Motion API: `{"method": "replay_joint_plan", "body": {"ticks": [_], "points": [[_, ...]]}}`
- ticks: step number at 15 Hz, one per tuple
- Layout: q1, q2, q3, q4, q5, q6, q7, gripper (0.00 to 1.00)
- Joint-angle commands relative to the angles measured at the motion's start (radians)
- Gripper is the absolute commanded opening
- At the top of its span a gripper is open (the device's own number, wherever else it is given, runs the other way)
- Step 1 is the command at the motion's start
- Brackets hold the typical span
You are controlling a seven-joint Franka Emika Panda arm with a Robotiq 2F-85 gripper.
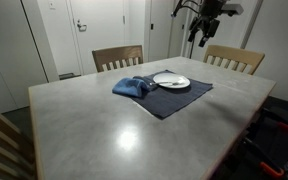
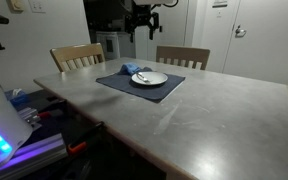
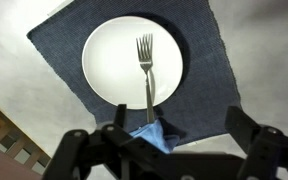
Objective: Take the fork off the plate then use the towel to wipe the plate
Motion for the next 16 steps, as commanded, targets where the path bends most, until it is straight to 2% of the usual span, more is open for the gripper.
{"method": "replay_joint_plan", "body": {"ticks": [1, 10, 16], "points": [[-0.026, 0.130, 0.056, 0.088, 0.072, 0.032, -0.086, 1.00], [-0.116, 0.334, 0.203, 0.218, 0.110, 0.028, -0.147, 1.00], [-0.155, 0.410, 0.280, 0.209, 0.087, 0.030, -0.130, 1.00]]}}
